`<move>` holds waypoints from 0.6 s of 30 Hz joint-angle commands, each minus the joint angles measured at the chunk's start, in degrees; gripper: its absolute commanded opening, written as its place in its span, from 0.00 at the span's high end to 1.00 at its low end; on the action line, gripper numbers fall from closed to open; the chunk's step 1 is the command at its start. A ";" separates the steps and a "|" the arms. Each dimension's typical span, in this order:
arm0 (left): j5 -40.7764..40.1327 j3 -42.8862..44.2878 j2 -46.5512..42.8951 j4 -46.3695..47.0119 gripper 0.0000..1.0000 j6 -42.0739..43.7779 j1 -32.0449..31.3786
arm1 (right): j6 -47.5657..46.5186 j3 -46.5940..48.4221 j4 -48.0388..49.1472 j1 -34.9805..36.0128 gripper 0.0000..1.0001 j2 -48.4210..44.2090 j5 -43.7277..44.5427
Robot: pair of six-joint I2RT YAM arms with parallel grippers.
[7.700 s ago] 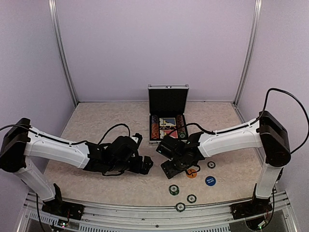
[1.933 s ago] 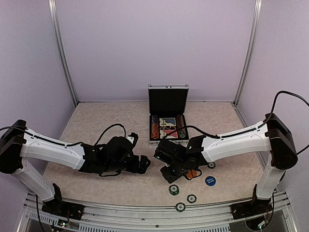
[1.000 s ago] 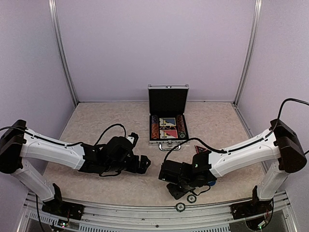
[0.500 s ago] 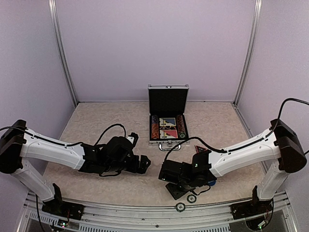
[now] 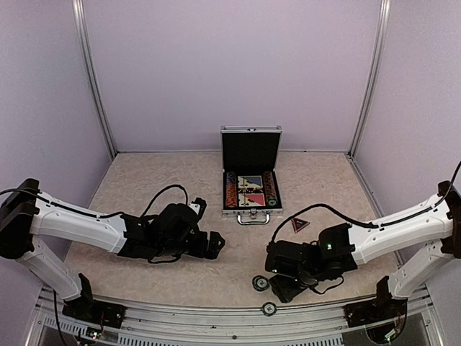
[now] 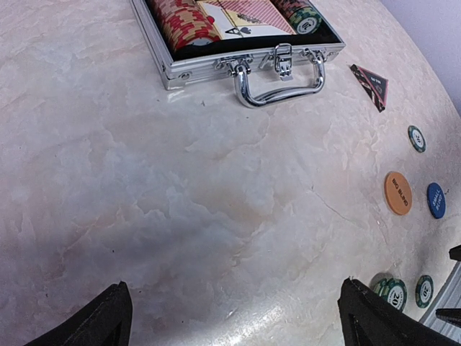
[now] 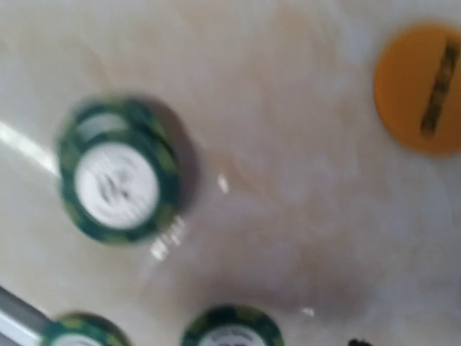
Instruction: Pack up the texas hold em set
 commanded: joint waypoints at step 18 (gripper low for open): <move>0.51 1.29 -0.04 0.59 0.01 0.08 0.18 | 4.91 -5.87 4.19 2.67 0.35 6.39 -0.28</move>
